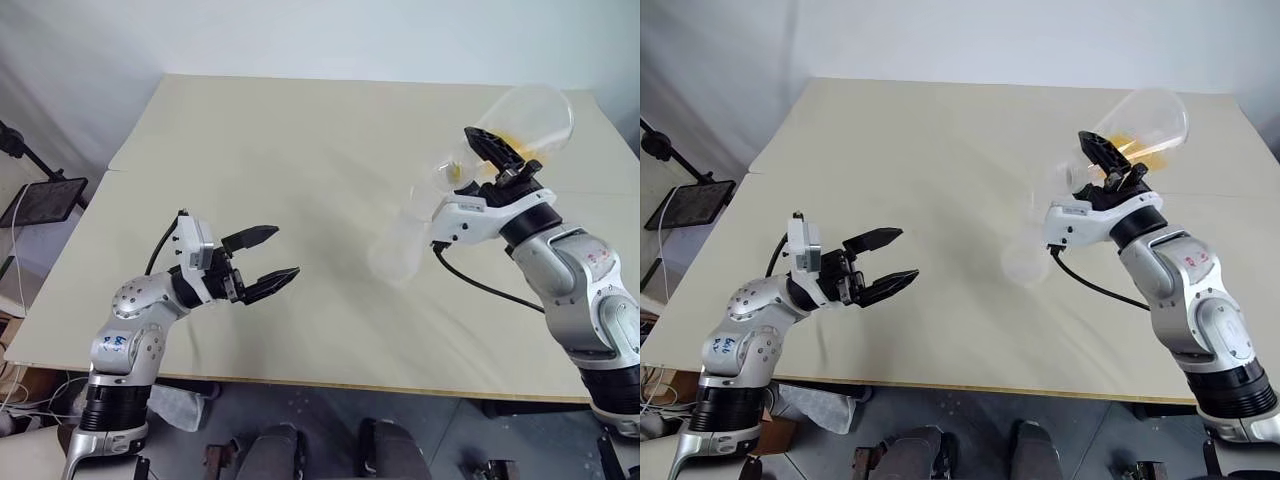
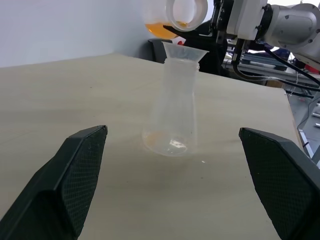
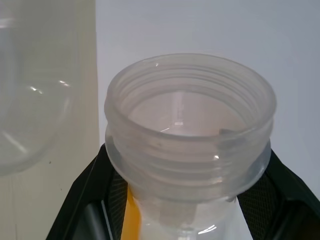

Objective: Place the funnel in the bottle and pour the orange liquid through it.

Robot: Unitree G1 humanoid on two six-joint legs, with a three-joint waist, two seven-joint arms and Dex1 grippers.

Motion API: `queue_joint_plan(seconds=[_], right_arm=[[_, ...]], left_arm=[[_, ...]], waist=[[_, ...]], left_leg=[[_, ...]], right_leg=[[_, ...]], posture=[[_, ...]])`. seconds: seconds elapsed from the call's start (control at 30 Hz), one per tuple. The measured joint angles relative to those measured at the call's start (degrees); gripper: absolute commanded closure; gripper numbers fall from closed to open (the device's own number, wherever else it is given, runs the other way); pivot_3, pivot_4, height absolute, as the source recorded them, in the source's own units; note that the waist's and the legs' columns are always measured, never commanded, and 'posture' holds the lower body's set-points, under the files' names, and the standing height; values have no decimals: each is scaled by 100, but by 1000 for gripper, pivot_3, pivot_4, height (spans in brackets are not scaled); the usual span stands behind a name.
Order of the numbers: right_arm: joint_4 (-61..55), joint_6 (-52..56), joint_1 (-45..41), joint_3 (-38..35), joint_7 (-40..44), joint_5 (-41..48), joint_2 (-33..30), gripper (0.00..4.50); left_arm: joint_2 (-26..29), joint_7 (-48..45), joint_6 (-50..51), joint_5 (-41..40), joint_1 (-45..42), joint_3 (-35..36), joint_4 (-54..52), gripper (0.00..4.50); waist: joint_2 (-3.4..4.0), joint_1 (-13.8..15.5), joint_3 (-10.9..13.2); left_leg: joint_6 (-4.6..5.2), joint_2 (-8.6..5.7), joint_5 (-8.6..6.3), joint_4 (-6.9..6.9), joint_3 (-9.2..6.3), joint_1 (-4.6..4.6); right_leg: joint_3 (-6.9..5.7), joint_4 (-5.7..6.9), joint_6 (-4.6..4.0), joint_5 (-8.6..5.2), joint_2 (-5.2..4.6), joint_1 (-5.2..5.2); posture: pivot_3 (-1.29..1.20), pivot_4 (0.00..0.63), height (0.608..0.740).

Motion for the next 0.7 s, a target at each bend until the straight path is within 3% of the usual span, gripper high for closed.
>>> queue_joint_plan(seconds=[0.7], right_arm=[[205, -364, 108, 19, -127, -769, 17, 1991]], left_arm=[[-19, 1, -22, 4, -3, -44, 109, 0]], waist=[[0, -10, 0]], left_leg=[[-2, 2, 1, -1, 0, 0]], right_leg=[[1, -3, 0, 0, 2, 1]], posture=[[0, 150, 740]])
